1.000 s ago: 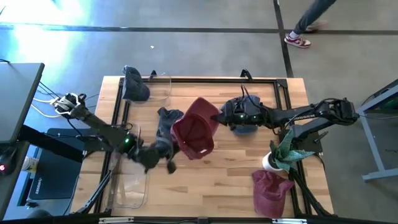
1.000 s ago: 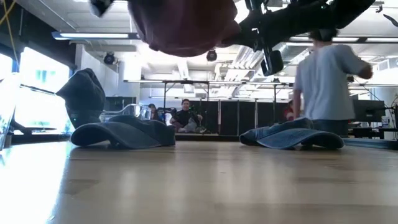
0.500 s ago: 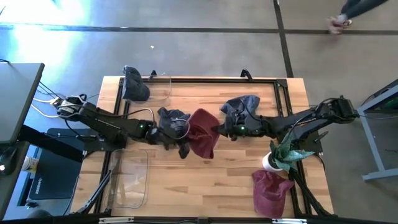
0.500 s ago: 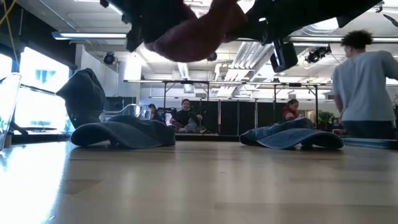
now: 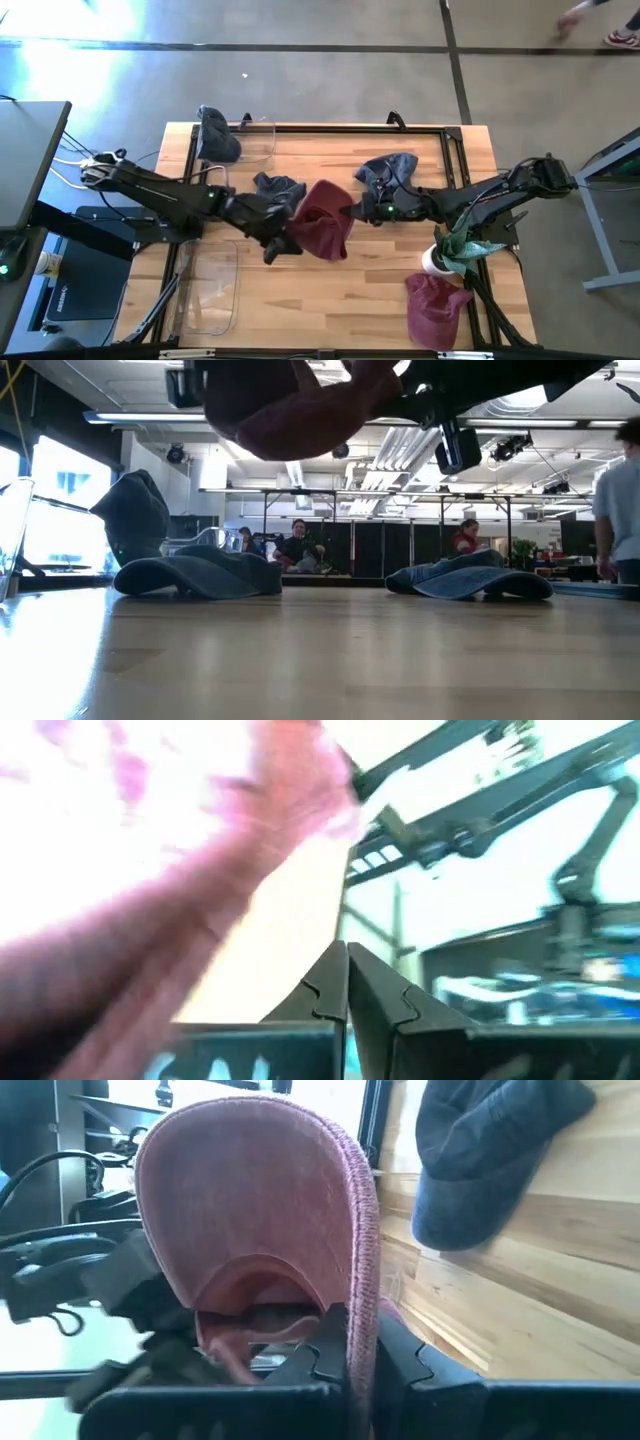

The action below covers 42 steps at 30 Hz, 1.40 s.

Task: Pick & Place hat
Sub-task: Put the left red cap into the bottom transparent bin

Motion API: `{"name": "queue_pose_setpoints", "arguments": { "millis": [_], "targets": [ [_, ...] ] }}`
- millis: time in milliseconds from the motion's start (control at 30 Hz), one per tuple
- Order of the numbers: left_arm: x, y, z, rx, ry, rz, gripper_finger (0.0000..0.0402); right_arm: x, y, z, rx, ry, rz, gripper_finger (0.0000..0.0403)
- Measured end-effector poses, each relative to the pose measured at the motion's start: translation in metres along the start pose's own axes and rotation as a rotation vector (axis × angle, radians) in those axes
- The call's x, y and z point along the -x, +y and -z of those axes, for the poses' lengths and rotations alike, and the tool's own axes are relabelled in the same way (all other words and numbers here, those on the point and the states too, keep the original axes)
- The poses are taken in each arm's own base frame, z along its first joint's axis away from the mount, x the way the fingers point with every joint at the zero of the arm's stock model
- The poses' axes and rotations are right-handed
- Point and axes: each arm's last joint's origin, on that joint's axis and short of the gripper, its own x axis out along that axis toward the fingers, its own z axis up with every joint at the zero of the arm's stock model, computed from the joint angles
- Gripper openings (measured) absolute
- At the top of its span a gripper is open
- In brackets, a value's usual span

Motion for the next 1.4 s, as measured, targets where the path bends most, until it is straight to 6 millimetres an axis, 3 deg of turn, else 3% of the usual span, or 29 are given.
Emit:
{"name": "queue_pose_setpoints", "arguments": {
  "millis": [167, 267, 467, 633, 700, 833, 967, 1067, 1233, 1400],
  "targets": [
    [0.011, -0.03, 0.008, -0.04, -0.117, 0.026, 0.0003, 0.0, -0.004, -0.001, 0.024, -0.008, 0.039, 0.0007],
    [0.011, -0.032, 0.014, -0.097, -0.223, -0.102, 0.0003, 0.0, -0.004, -0.002, 0.023, -0.027, 0.042, 0.0013],
    [-0.006, -0.001, 0.017, -0.204, -0.432, -0.579, 0.0003, 0.0, -0.004, -0.003, 0.022, -0.051, 0.036, 0.0006],
    [-0.025, 0.027, 0.018, -0.222, -0.367, -0.761, 0.0003, 0.0, 0.006, -0.003, 0.032, -0.067, -0.03, 0.0012],
    [-0.027, 0.024, 0.014, -0.202, -0.394, -0.741, 0.0003, -0.001, 0.011, -0.003, 0.053, -0.065, -0.043, 0.0012],
    [-0.022, -0.003, -0.001, -0.267, -0.423, -0.695, 0.0003, -0.002, 0.021, -0.003, 0.09, -0.044, -0.073, 0.0007],
    [-0.006, -0.038, -0.016, -0.344, -0.425, -0.646, 0.0003, -0.002, 0.026, -0.003, 0.102, -0.039, -0.092, 0.0011],
    [0.005, -0.053, -0.023, -0.334, -0.362, -0.608, 0.0003, -0.001, 0.026, -0.003, 0.109, -0.038, -0.087, 0.0014],
    [0.012, -0.056, -0.027, -0.213, -0.181, -0.507, 0.0003, -0.002, 0.021, -0.003, 0.131, -0.041, -0.038, 0.0007],
    [0.011, -0.057, -0.022, -0.05, 0.025, -0.347, 0.0003, -0.002, 0.003, -0.004, 0.14, -0.078, 0.134, 0.0008]
  ]
}}
